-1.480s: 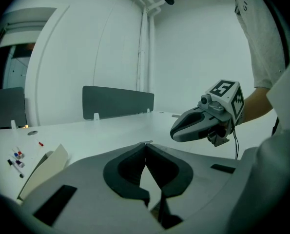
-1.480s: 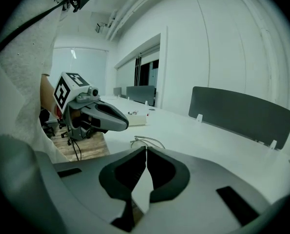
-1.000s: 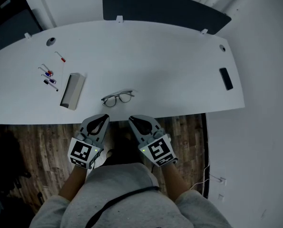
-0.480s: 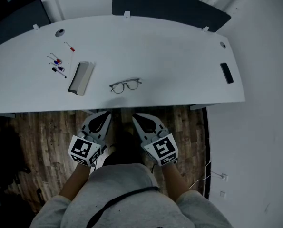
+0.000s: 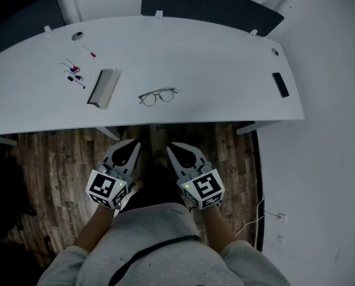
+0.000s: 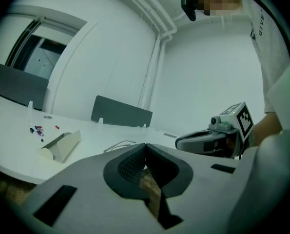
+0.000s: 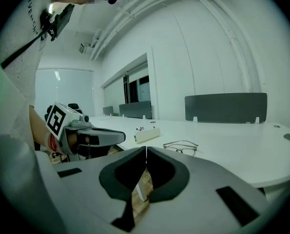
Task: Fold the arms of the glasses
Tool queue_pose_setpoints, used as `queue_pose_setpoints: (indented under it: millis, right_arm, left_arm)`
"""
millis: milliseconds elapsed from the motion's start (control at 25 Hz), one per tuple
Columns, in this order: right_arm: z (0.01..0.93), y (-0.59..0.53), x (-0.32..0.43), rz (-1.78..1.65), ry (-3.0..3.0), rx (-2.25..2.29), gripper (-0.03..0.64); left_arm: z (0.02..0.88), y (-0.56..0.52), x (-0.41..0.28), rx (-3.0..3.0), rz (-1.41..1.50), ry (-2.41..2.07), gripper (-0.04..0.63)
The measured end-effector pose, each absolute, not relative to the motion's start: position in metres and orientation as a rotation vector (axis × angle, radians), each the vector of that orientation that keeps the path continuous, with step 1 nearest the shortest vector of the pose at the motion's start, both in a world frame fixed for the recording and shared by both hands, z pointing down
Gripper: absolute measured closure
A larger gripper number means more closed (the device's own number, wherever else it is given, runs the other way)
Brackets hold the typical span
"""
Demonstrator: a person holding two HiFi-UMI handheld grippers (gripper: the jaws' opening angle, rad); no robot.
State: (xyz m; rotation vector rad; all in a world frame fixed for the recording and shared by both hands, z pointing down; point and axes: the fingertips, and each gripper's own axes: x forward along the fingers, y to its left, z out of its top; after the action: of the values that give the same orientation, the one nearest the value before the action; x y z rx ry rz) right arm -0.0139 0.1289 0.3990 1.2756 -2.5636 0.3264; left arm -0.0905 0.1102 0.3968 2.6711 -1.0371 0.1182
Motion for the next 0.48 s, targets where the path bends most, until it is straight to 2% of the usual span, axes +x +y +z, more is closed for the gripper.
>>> queue_pose_setpoints:
  millis: [480]
  right_arm:
    - [0.381,0.132,-0.010,0.292,-2.608,1.234,0.595]
  left_arm:
    - [0.380,0.112,-0.086,2.653,0.070,-1.116,0.580]
